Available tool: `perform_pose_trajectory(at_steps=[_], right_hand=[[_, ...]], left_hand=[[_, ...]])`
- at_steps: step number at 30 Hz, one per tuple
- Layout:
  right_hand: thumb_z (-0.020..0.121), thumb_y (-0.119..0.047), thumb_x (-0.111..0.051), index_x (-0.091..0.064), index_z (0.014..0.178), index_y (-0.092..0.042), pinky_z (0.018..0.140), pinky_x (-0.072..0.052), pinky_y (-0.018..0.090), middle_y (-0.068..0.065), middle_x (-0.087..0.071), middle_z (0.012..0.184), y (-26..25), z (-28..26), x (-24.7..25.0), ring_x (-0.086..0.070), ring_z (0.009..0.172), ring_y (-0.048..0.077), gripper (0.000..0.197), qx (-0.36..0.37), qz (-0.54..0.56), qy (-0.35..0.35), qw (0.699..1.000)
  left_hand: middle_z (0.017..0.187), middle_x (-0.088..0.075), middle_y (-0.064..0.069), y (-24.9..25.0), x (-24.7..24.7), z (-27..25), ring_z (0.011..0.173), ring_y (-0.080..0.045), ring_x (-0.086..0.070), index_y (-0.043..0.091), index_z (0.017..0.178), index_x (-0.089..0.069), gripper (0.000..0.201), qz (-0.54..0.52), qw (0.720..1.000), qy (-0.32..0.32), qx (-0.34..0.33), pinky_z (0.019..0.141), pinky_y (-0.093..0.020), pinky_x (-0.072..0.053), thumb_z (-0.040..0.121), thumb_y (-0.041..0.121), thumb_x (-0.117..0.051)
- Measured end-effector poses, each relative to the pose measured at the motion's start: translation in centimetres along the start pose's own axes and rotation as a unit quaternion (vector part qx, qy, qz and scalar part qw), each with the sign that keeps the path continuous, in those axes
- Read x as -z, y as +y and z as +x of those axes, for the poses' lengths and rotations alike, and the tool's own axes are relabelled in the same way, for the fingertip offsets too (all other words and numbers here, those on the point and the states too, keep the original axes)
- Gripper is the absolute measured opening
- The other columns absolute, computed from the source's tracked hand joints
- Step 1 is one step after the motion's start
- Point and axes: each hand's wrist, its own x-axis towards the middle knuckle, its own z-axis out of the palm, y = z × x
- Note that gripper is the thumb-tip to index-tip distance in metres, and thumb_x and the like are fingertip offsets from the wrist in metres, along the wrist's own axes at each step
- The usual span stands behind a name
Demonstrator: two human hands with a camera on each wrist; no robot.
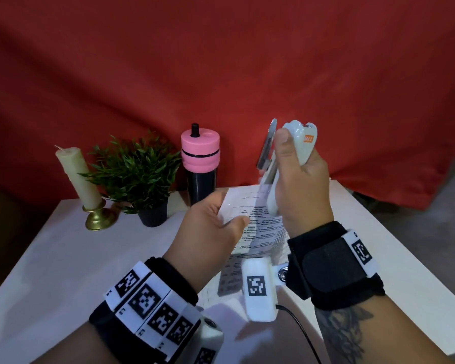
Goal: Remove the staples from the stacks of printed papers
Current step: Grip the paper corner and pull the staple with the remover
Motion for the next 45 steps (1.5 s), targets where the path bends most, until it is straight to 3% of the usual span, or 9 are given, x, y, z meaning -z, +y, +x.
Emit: perform_pose_trajectory(at_steps=[3,10,16,21,24,28,34,36,45], right_hand=[[0.077,-0.06,-0.057,-0.061,0.078,-0.024,0.066,-0.053,0.04,0.001,-0.062,0.072,0.1,0.4,0.9,-0.061,0.069,0.02,0.037,0.007,0.028,0.033,0.999],[0.082,-0.057,-0.055,-0.056,0.079,-0.016,0.053,-0.047,0.027,0.002,-0.057,0.066,0.3,0.5,2.4,-0.056,0.059,0.018,0.041,0.064,0.078,0.072,0.992],[0.097,-0.032,-0.048,-0.049,0.08,-0.013,0.045,-0.042,0.013,-0.015,-0.054,0.051,0.6,-0.1,2.4,-0.052,0.045,-0.002,0.026,0.073,0.093,0.066,0.991],[0.084,-0.049,-0.056,-0.057,0.079,-0.021,0.055,-0.047,0.023,-0.003,-0.055,0.065,0.9,0.4,2.6,-0.056,0.059,0.012,0.028,0.055,0.06,0.052,0.995],[0.084,-0.047,-0.064,-0.061,0.079,-0.025,0.062,-0.046,0.026,-0.014,-0.057,0.063,1.4,1.4,3.2,-0.055,0.064,0.008,0.023,0.009,-0.02,0.028,0.999],[0.082,-0.046,-0.07,-0.063,0.079,-0.021,0.056,-0.044,0.019,-0.018,-0.063,0.06,2.2,2.3,4.5,-0.056,0.056,-0.002,0.026,-0.066,-0.182,-0.042,0.98],[0.078,-0.053,-0.072,-0.069,0.084,-0.014,0.059,-0.043,0.025,0.0,-0.072,0.078,3.5,2.9,7.3,-0.063,0.067,0.014,0.039,-0.176,-0.253,-0.085,0.947],[0.075,-0.056,-0.073,-0.071,0.085,-0.011,0.065,-0.046,0.029,0.004,-0.074,0.08,4.5,3.2,8.4,-0.067,0.07,0.02,0.046,-0.215,-0.263,-0.083,0.937],[0.081,-0.056,-0.064,-0.063,0.098,-0.017,0.072,-0.048,0.028,0.005,-0.068,0.094,12.1,0.2,11.6,-0.063,0.083,0.021,0.042,-0.356,-0.498,-0.201,0.764]], left_hand=[[0.089,-0.072,0.018,-0.5,0.6,0.1,0.084,0.002,-0.066,0.03,0.088,-0.072,0.032,0.024,0.996,0.042,-0.081,0.075,-0.013,-0.05,0.084,0.0,-0.062],[0.108,-0.063,0.022,-1.4,1.5,0.3,0.104,-0.02,-0.061,0.023,0.078,-0.071,0.029,0.121,0.951,0.097,-0.269,0.089,-0.043,-0.05,0.071,-0.005,-0.068],[0.104,-0.068,0.008,-1.5,1.6,0.4,0.1,-0.015,-0.06,0.023,0.079,-0.069,0.046,0.157,0.931,0.093,-0.315,0.084,-0.039,-0.049,0.064,-0.021,-0.073],[0.095,-0.07,0.008,-0.6,1.4,0.0,0.092,-0.011,-0.066,0.019,0.082,-0.068,0.021,0.12,0.948,0.102,-0.276,0.082,-0.031,-0.053,0.079,-0.001,-0.061],[0.088,-0.068,0.008,0.4,1.4,0.0,0.081,-0.005,-0.064,0.025,0.091,-0.063,0.02,0.113,0.961,0.131,-0.217,0.073,-0.021,-0.052,0.089,0.006,-0.056],[0.085,-0.065,0.007,1.6,1.9,0.2,0.078,-0.011,-0.063,0.03,0.094,-0.06,0.015,0.155,0.958,0.143,-0.194,0.069,-0.035,-0.052,0.093,0.021,-0.048],[0.073,-0.057,-0.02,3.3,2.7,0.5,0.068,-0.03,-0.054,0.01,0.088,-0.058,0.015,0.145,0.946,0.184,-0.225,0.061,-0.044,-0.046,0.092,0.016,-0.046],[0.073,-0.058,-0.014,3.0,2.7,0.7,0.067,-0.024,-0.055,0.01,0.089,-0.057,0.015,0.186,0.947,0.168,-0.2,0.061,-0.042,-0.045,0.09,0.017,-0.044],[0.104,-0.064,-0.008,-4.4,0.7,1.8,0.092,-0.034,-0.061,0.017,0.119,-0.059,0.045,0.477,0.877,-0.044,-0.046,0.085,-0.043,-0.049,0.079,0.015,-0.04]])
